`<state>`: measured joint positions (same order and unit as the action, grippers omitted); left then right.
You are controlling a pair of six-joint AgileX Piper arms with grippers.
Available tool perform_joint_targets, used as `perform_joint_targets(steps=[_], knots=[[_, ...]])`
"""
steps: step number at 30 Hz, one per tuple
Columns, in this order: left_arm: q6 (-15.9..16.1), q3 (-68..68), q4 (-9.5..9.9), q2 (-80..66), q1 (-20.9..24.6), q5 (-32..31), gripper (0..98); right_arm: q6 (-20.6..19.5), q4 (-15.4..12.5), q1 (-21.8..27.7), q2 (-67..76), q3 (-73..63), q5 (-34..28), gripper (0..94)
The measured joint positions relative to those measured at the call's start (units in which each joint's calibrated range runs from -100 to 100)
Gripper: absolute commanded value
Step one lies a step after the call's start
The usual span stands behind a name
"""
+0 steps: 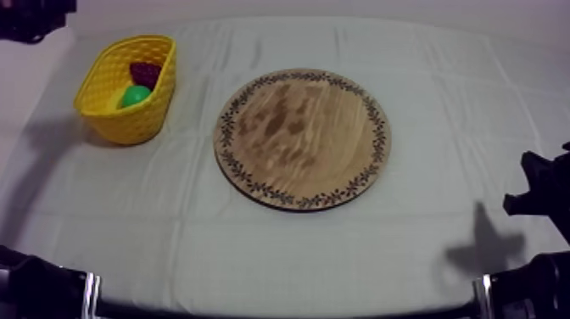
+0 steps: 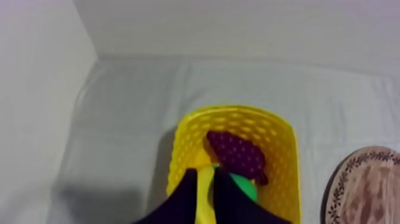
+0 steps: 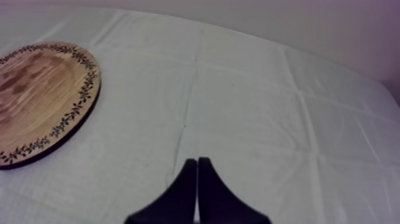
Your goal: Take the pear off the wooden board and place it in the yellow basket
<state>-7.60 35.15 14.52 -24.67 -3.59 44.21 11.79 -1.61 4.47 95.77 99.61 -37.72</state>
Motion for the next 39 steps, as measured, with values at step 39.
perform_joint_targets(steps=[39], knots=[[2.6, 62.1, -7.56, -74.7, 3.4, -8.9, 0.0, 0.0, 0.0, 0.0, 0.0, 0.0, -0.2, 0.5]])
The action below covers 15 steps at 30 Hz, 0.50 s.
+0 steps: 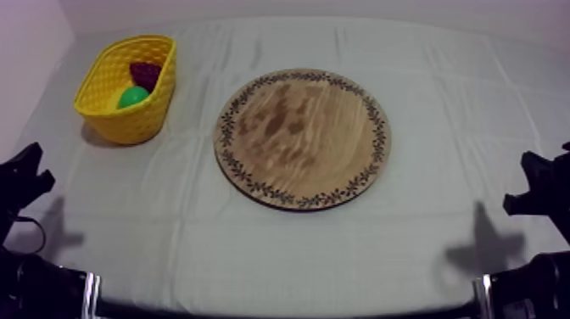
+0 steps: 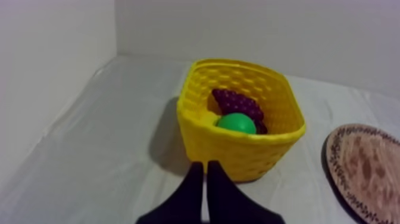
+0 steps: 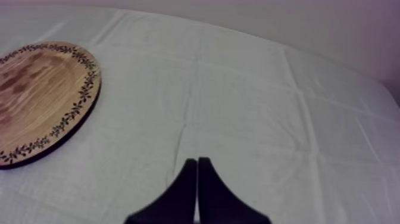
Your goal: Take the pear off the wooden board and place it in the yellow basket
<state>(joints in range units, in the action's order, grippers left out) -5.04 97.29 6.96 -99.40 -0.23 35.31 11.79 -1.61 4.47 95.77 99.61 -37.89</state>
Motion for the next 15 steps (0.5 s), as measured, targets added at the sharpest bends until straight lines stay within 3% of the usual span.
perform_joint_targets(steps=[7, 15], knots=[[4.0, 1.4, -3.72, -0.3, 0.3, 1.2, 0.0, 0.0, 0.0, 0.0, 0.0, 0.0, 0.1, 0.5], [5.9, 1.8, -4.33, -0.3, 0.2, 0.6, 0.0, 0.0, 0.0, 0.0, 0.0, 0.0, 0.1, 0.5]])
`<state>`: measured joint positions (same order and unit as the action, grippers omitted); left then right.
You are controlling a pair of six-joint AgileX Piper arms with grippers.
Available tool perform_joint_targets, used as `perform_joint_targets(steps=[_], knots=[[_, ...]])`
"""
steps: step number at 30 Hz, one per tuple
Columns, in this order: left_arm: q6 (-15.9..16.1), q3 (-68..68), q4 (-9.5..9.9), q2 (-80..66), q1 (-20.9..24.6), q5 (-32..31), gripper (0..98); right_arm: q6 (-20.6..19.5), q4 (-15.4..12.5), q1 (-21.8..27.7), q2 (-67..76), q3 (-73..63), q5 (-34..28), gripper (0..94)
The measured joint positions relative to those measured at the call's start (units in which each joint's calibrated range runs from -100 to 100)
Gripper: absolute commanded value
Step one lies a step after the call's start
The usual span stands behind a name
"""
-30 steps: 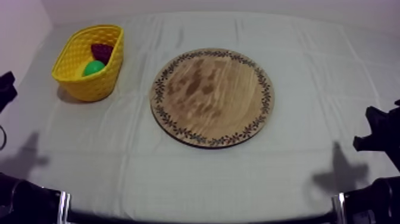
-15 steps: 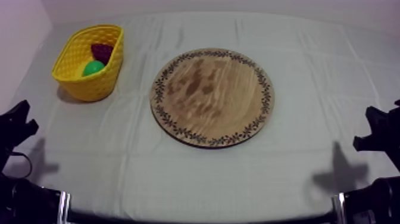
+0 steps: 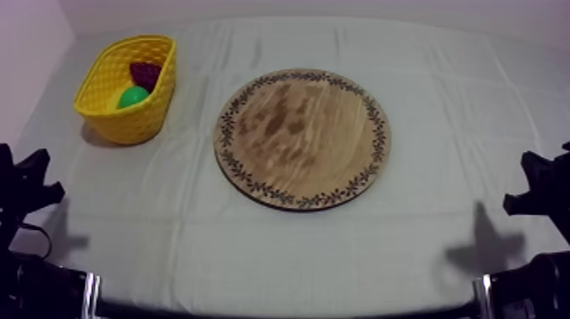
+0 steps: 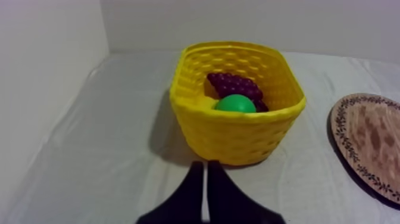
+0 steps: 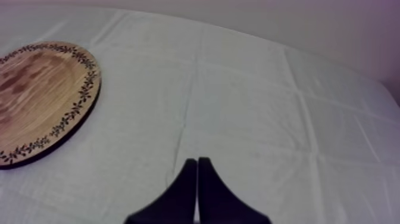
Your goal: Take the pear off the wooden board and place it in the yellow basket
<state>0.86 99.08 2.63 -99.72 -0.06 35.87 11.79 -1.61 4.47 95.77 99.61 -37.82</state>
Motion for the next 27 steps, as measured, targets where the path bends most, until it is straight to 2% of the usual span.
perform_joint_targets(steps=[9, 27], knots=[[-0.4, 0.7, 0.11, 0.0, 0.4, -3.5, 0.0, 0.0, 0.0, 0.0, 0.0, 0.0, 0.0, 0.5], [-1.3, 0.8, -0.12, 0.0, 0.6, -3.9, 0.1, 0.0, 0.0, 0.0, 0.0, 0.0, 0.0, 0.5]])
